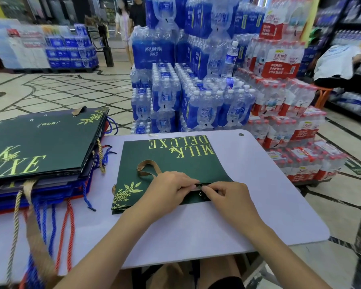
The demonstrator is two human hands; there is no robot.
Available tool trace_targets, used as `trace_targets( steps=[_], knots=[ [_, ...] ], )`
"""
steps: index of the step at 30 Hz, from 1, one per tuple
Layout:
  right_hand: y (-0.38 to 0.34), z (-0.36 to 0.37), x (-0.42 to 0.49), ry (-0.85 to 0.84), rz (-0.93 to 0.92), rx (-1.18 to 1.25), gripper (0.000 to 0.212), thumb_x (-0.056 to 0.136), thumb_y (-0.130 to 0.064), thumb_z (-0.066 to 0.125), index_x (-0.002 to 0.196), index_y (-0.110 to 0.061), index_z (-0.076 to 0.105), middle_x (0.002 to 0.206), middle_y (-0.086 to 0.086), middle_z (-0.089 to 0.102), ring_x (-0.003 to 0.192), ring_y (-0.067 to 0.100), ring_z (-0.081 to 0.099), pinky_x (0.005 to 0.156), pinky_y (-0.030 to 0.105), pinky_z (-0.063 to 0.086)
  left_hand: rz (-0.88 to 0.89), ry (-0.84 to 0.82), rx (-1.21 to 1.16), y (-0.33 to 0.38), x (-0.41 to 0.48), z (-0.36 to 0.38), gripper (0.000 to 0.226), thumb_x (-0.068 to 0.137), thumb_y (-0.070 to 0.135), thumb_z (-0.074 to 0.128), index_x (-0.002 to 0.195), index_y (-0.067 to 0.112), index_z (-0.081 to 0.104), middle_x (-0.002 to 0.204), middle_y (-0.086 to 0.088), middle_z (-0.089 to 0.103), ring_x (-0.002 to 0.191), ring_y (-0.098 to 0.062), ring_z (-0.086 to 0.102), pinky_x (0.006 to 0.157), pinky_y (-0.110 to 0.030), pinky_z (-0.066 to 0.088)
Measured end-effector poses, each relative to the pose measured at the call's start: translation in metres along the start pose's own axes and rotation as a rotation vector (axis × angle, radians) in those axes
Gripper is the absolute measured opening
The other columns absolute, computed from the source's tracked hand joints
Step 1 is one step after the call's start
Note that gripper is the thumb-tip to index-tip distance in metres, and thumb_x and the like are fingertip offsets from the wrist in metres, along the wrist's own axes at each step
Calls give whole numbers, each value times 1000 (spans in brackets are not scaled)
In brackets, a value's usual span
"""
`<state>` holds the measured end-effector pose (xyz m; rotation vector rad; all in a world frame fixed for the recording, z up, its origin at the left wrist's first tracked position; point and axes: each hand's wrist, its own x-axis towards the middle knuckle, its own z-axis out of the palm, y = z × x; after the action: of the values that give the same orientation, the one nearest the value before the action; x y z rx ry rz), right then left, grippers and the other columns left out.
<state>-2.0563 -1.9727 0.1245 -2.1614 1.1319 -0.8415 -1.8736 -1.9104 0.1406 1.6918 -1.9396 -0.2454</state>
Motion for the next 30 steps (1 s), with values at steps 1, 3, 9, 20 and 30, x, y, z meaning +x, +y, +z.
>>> trace_targets(
  steps=[1,3,9,20,30],
  knots=[
    [-1,0,0,-5,16,24,21,89,-30,68,72,-20,75,55,-5,60,56,14,50,60,27,39,-8,1,-5,0,0,0,32,91,36,47,109,30,72,97,10,72,90,-11,63,76,-36,49],
    [-2,0,1,-15,44,61,19,87,-24,68,70,-19,75,54,-4,59,53,9,45,57,23,36,-21,2,-12,-1,1,0,30,90,37,48,107,32,72,96,11,72,88,-11,63,74,-37,50],
    [-3,2,0,-7,36,-36,9,84,-24,70,77,-21,74,47,-24,51,54,4,47,60,19,32,-107,30,-39,0,2,1,21,94,34,54,103,32,73,92,12,73,87,-13,64,79,-33,50],
    [11,3,-7,373,-575,-637,16,90,-17,64,74,-17,64,63,-2,53,54,21,46,46,33,38,-151,-128,-141,-4,2,-16,17,92,32,63,107,33,70,101,21,69,96,5,59,91,-23,47],
    [24,3,9,214,-608,-532,20,87,-29,53,83,-19,70,84,-9,66,79,18,62,77,32,34,-1,-199,-9,-11,0,-31,23,95,25,60,117,24,68,96,14,60,96,-5,50,87,-18,38]
  ],
)
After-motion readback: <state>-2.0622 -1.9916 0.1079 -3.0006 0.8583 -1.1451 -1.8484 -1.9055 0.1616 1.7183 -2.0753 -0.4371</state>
